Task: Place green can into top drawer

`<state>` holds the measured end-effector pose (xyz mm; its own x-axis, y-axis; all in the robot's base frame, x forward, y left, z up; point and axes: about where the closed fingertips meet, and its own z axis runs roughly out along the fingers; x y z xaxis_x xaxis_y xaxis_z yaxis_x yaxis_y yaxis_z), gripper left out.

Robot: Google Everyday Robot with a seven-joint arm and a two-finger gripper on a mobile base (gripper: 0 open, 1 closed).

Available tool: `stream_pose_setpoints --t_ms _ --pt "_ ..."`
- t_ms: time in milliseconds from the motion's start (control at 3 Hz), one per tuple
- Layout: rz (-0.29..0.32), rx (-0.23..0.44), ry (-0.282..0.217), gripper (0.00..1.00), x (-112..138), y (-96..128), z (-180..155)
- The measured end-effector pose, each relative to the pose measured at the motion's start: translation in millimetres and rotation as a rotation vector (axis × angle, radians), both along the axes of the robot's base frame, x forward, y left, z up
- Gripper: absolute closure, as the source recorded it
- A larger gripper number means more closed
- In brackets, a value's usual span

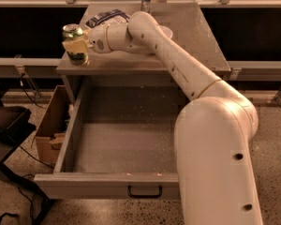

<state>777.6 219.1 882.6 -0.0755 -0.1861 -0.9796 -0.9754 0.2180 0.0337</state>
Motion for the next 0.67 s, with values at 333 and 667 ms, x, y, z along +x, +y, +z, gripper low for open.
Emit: stream_pose_setpoints --t_ms 333,667 --pt "0.000 0.000 0.000 1.00 0.0 0.0 4.2" --pt "-0.047 0.049 -0.084 1.00 -16.4 -22.9 56.7"
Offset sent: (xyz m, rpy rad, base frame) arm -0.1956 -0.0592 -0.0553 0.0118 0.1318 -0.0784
